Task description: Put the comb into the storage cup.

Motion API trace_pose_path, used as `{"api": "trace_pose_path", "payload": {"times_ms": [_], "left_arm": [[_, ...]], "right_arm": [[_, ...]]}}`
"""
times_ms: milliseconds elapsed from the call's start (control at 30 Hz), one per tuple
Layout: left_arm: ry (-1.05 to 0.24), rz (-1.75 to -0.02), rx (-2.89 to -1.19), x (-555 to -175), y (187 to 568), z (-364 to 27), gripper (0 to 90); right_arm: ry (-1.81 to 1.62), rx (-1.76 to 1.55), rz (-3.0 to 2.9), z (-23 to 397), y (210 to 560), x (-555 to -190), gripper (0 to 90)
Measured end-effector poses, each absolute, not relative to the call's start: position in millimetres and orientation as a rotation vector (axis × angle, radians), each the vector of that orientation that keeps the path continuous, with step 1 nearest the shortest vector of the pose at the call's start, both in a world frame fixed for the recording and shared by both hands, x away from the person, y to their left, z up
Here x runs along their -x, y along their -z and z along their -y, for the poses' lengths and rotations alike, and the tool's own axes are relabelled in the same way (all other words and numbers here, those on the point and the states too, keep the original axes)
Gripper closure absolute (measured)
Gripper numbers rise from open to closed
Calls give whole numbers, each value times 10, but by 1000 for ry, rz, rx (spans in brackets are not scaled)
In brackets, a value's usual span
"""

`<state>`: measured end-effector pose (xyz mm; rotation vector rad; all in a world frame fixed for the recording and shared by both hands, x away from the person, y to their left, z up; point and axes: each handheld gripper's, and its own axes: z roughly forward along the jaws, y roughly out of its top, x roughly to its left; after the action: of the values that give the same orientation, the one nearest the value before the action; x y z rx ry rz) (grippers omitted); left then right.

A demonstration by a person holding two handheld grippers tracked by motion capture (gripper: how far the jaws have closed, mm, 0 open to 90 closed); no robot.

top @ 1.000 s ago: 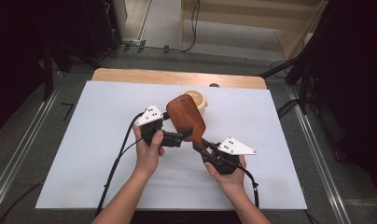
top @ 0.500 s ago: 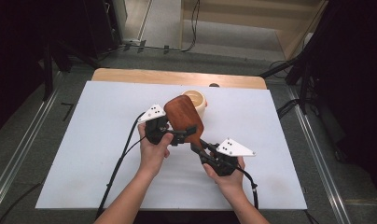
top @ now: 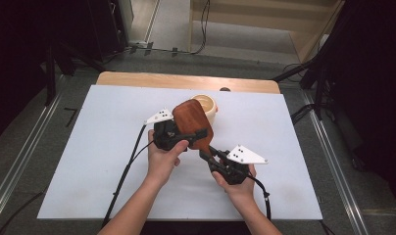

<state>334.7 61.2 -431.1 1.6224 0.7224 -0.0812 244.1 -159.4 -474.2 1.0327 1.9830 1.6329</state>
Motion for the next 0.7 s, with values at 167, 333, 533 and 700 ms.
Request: {"api": "trace_pose_path", "payload": {"times_ms": [167,333,533,700], "left_arm": [[121,-712,-1627,-3342,4308,-614,487],[142,-697,-1627,-3341,4306,-621,530],[118,-671,-1621,-3305,4269,-633,553],[79,-675,-1633,-3302,4257,-647,557]], "right_arm": [[-1625,-1031,-1995,1580,4763,-2455,704],[-1616,-1019,-1999,1574,4773,-2469,705],[-1629,-963,-2011,1590,4769,-2500,702],[-1681,-916,-2014,1630,4766,-2537,500]]}}
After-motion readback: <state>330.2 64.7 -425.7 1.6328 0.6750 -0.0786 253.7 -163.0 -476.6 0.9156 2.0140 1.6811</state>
